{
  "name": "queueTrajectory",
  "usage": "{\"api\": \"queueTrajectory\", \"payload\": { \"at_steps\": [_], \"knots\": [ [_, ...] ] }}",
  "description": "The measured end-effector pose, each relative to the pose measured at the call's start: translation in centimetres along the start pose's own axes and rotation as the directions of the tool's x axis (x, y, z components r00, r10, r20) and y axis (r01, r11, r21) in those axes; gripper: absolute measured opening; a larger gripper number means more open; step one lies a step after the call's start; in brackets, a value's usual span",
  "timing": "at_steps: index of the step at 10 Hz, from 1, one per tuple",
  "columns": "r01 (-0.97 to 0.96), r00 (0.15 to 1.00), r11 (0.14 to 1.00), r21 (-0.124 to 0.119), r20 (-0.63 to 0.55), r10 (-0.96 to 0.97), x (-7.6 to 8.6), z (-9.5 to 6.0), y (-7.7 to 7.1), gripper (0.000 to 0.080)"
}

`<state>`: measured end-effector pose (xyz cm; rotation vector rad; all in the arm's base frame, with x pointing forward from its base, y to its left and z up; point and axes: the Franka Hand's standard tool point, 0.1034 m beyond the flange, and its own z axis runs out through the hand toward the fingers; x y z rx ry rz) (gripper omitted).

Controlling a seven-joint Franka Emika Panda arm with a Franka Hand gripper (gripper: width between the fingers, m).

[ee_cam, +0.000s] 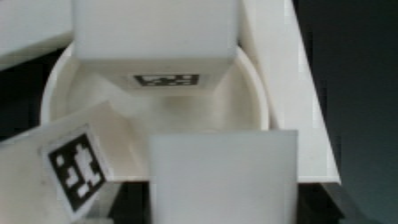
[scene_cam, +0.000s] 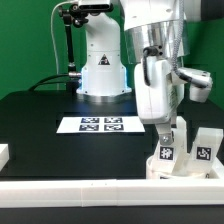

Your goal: Assemble stool

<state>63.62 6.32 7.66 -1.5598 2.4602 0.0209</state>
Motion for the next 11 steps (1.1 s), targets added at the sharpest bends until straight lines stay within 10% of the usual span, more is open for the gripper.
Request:
{"api": "queueTrajectory", "payload": {
  "at_steps": [3,7,11],
  "knots": [
    [-0.190,0.981,0.982,0.000,0.027,0.190,-0.3,0.1,0.1,0.0340],
    [-0.092,0.995,0.995,-0.039,0.044,0.094,-0.8,-1.0,-0.2,0.0633],
    [0.018,0.998,1.000,-0.024,0.053,-0.017,-1.0,-1.6,-0.6,0.0648]
  ]
}}
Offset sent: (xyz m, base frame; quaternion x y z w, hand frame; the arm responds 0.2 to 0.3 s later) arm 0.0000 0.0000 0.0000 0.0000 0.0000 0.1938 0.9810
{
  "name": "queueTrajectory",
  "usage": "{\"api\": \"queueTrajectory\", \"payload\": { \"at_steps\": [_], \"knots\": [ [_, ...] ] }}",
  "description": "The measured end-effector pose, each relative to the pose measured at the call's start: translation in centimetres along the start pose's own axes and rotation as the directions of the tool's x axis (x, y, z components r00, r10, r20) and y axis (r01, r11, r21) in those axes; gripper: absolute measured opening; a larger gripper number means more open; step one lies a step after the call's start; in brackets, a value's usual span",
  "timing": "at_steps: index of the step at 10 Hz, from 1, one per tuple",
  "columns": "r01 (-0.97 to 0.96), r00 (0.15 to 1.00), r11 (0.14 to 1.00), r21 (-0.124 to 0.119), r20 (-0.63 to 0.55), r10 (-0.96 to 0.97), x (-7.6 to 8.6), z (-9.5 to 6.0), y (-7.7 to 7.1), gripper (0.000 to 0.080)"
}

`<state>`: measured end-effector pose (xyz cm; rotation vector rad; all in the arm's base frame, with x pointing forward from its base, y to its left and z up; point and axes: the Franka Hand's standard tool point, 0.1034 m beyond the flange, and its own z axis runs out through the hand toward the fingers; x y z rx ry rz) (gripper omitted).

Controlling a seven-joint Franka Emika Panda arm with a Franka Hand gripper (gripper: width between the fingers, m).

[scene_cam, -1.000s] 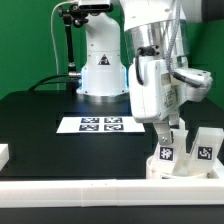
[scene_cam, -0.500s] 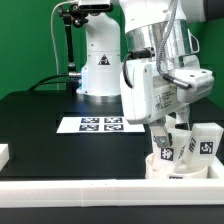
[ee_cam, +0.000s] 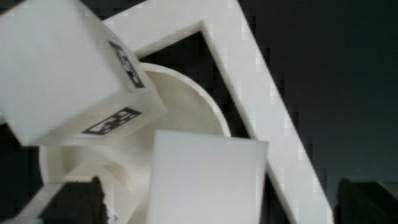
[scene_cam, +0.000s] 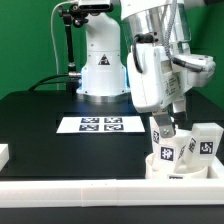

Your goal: Assemble stool

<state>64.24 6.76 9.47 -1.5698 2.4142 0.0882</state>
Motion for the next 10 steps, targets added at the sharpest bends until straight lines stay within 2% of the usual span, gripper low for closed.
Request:
{"api": "queueTrajectory", "payload": {
  "at_steps": [1,2,3,5,6,8,10],
  "knots": [
    [0.153,0.988,0.988,-0.025,-0.002,-0.153,0.12,0.04,0.26,0.0649],
    [0.291,0.957,0.953,-0.083,0.005,-0.291,0.20,-0.09,0.51,0.0649],
    [0.404,0.914,0.910,-0.097,0.007,-0.405,0.11,-0.49,0.10,0.0649],
    [0.675,0.734,0.729,-0.114,0.013,-0.679,0.11,-0.78,-0.19,0.0649],
    [0.751,0.657,0.651,-0.113,0.024,-0.754,-0.01,-0.95,-0.41,0.0649],
    [0.805,0.589,0.582,-0.112,0.034,-0.808,0.08,-0.84,-0.35,0.0649],
    [0.890,0.451,0.444,-0.106,0.051,-0.891,0.09,-0.84,-0.35,0.0649]
  ]
}}
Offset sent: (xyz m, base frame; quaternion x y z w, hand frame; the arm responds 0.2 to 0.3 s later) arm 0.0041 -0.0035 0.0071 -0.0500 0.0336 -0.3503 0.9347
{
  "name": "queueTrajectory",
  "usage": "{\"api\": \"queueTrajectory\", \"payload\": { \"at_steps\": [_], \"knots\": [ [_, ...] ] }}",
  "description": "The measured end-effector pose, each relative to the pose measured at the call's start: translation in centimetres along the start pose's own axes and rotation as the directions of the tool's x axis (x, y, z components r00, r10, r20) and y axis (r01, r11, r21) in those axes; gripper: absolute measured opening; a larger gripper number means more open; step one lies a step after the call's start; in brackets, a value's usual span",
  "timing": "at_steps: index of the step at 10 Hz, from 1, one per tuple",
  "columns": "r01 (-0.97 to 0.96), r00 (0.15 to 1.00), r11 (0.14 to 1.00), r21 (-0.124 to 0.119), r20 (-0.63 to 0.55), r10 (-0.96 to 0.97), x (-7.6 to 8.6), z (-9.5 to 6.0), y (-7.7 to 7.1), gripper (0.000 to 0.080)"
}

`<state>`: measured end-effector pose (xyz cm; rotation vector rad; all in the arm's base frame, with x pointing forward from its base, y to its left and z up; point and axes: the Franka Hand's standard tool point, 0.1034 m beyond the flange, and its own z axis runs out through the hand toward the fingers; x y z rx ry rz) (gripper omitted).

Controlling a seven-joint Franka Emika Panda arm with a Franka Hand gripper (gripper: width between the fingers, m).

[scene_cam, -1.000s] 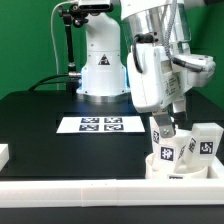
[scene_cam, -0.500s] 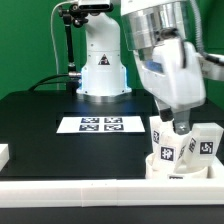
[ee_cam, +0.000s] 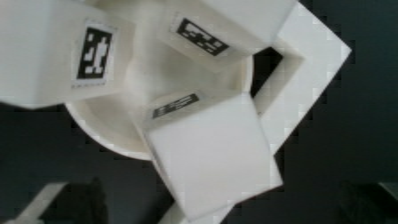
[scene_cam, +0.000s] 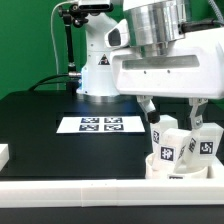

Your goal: Assemble stool

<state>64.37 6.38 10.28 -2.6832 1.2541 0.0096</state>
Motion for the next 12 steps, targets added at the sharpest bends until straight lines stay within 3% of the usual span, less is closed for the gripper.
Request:
{"api": "queueTrajectory", "payload": {
  "at_steps": [2,4,8,12],
  "knots": [
    [0.262,0.965,0.965,-0.020,-0.011,-0.262,-0.38,0.12,-0.24,0.0649],
    [0.495,0.869,0.869,-0.020,-0.010,-0.495,-0.50,0.45,-0.28,0.0649],
    [0.697,0.717,0.716,-0.033,-0.004,-0.697,-0.20,0.59,0.01,0.0649],
    [0.920,0.387,0.385,-0.074,0.014,-0.922,-0.21,0.86,0.13,0.0649]
  ]
}}
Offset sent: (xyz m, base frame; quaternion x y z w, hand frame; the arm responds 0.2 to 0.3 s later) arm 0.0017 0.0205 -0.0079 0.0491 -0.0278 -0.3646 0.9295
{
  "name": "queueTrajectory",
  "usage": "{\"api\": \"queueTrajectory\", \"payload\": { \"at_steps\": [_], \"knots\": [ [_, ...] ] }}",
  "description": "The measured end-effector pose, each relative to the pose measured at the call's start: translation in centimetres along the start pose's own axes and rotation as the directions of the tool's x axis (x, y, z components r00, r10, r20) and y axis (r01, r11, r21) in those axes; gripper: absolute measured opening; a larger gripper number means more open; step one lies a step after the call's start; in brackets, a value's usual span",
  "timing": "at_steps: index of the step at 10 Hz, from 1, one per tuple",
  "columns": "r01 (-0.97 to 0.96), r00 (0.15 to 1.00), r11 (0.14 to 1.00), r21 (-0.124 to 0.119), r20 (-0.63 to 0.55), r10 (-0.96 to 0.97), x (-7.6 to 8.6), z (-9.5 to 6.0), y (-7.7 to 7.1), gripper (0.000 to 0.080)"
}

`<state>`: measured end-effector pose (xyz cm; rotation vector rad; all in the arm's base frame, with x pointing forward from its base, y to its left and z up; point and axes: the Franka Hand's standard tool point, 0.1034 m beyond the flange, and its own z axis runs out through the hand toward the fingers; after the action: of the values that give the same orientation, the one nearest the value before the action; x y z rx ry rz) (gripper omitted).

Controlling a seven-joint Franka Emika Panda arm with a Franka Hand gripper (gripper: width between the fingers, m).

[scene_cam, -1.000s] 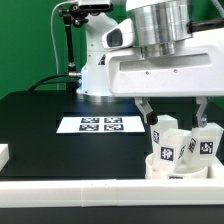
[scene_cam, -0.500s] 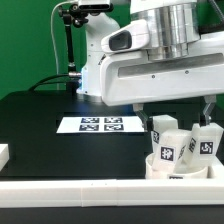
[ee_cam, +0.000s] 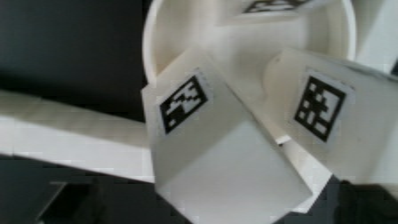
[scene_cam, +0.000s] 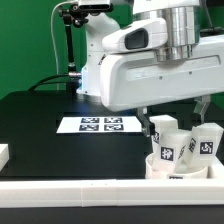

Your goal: Assemble stool

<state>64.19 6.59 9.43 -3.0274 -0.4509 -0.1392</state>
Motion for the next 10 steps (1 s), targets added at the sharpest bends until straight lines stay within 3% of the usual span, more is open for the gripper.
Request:
{"api": "queueTrajectory", "payload": {
  "at_steps": [3,6,10],
  "knots": [
    [0.206,0.979,0.978,-0.020,0.017,-0.205,-0.2,0.1,0.1,0.0649],
    [0.360,0.933,0.933,-0.024,0.031,-0.359,-0.6,0.5,0.6,0.0649],
    [0.351,0.936,0.936,-0.020,0.042,-0.350,-1.1,1.4,0.7,0.0649]
  ]
}}
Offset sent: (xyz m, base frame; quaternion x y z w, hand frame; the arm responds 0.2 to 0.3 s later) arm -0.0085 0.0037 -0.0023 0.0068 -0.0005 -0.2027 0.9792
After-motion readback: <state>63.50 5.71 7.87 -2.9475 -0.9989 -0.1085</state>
